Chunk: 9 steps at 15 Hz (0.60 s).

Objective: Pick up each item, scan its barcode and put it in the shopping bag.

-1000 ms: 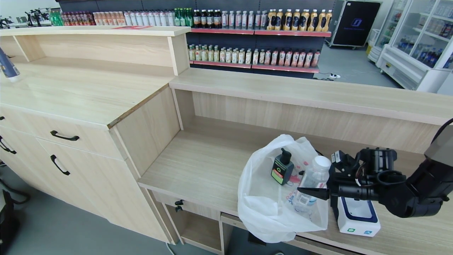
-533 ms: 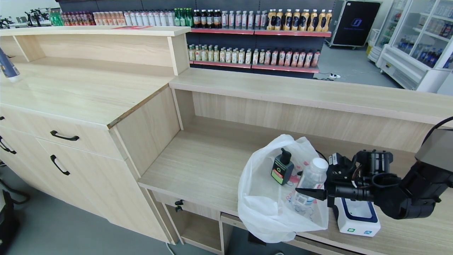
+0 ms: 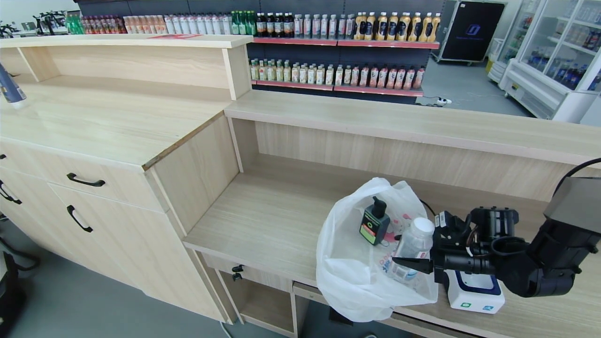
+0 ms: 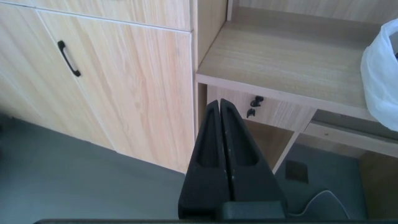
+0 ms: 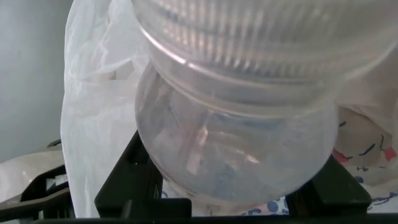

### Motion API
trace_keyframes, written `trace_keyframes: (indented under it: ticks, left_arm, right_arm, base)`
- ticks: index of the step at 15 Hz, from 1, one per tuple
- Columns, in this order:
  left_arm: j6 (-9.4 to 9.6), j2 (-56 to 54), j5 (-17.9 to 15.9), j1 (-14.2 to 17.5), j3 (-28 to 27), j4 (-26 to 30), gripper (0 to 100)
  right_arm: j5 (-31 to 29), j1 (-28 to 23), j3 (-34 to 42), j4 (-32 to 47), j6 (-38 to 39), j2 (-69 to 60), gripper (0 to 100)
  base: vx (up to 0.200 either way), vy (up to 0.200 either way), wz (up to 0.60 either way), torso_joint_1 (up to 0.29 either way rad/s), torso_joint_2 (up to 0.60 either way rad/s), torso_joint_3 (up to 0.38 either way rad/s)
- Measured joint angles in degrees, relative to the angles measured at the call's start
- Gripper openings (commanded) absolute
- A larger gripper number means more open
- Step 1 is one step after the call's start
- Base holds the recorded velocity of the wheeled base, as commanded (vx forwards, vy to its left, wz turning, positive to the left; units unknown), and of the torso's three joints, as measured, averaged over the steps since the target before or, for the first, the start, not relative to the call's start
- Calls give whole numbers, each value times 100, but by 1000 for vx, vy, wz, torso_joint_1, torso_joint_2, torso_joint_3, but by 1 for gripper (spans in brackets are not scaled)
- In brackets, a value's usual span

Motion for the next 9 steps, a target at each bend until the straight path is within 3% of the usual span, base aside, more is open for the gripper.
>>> trace_keyframes:
  ticks: [1, 5, 9]
  left_arm:
    - [0, 0, -2, 0, 0, 0, 0]
    - [0, 0, 0, 5, 0, 0, 0]
    - [0, 0, -2, 0, 0, 0, 0]
  right_arm:
    - [0, -5, 2, 6, 0, 2, 100]
    - [2, -5, 13, 37, 13, -15, 100]
    - [9, -106, 57, 602, 27, -260, 100]
  base:
    - [0, 0, 0, 0, 0, 0]
    - [0, 0, 0, 0, 0, 0]
    - [0, 0, 0, 0, 0, 0]
